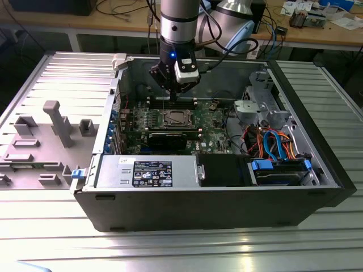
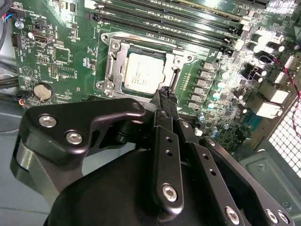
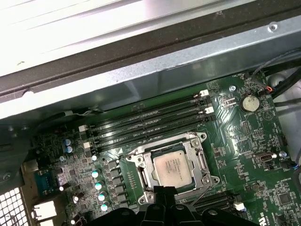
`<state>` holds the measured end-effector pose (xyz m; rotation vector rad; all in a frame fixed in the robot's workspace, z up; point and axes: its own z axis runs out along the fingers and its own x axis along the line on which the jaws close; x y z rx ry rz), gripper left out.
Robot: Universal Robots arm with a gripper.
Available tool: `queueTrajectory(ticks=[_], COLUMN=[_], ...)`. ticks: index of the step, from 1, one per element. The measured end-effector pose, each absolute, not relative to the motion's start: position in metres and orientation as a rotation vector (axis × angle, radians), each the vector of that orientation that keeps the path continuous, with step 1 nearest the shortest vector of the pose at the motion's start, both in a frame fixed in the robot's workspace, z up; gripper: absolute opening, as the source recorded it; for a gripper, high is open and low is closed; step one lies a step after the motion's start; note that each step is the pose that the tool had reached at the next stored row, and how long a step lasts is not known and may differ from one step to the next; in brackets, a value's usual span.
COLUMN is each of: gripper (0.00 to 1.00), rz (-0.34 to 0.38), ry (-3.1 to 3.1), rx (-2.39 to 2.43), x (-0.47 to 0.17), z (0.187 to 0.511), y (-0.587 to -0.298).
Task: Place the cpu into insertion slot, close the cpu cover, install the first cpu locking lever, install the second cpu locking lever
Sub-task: 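Install the first cpu locking lever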
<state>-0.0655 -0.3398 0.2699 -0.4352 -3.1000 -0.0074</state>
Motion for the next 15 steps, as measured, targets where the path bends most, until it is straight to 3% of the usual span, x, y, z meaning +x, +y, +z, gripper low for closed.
queueTrajectory(ticks=[15], gripper=[0.11], rz=[-0.014], ry=[-3.148], rx=[-0.201], x=[-0.0672], z=[0.2685], y=[-0.3398])
